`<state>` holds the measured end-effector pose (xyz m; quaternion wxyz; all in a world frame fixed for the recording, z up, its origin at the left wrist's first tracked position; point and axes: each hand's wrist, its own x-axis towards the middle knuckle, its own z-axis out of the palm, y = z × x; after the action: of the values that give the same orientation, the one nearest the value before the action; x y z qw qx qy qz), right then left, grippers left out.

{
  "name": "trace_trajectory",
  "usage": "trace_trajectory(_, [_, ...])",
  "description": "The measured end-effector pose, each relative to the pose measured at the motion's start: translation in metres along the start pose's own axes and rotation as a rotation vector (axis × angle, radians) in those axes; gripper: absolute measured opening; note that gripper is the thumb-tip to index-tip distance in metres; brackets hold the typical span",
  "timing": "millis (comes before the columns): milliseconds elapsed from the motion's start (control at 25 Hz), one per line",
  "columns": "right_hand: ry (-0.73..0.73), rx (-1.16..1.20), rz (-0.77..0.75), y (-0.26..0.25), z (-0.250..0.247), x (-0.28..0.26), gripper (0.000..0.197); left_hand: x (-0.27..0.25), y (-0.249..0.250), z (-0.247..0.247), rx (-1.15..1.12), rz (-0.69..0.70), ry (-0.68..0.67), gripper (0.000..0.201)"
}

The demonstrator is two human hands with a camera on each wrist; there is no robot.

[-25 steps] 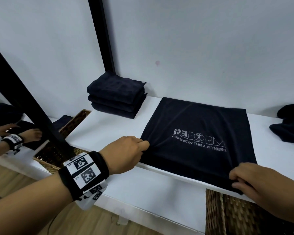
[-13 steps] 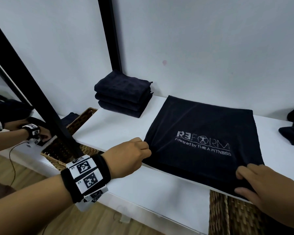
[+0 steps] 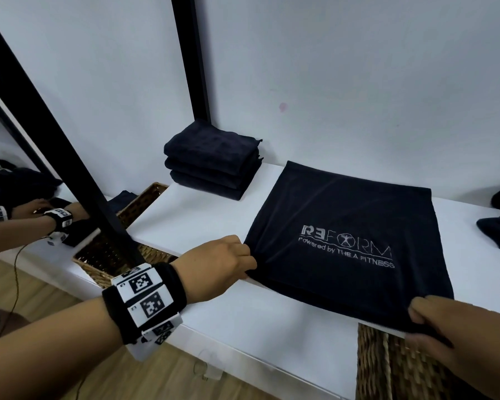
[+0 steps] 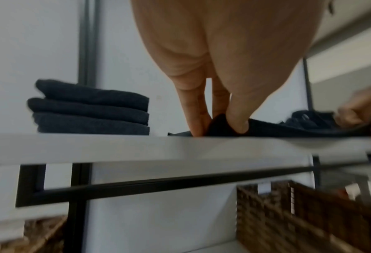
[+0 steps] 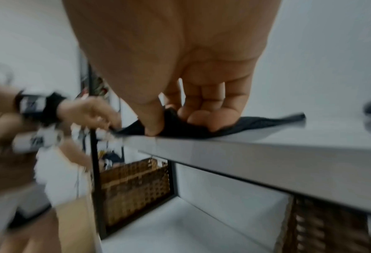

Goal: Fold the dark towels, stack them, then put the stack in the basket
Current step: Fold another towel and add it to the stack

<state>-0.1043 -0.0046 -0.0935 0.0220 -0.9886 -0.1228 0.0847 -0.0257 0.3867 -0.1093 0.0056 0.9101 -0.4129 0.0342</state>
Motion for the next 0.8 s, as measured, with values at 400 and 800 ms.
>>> trace_trajectory(400, [0.148,-0.030,0.099,0.029,0.014,0.010,0.036,0.002,-0.002,-0.004,-0.077,-0.082,0.001,0.027])
trace_trajectory(800, [0.068,0.160,-0.029,0.081,0.014,-0.006,0.043,0.001,-0.007,-0.002,-0.002,-0.070,0.075,0.019])
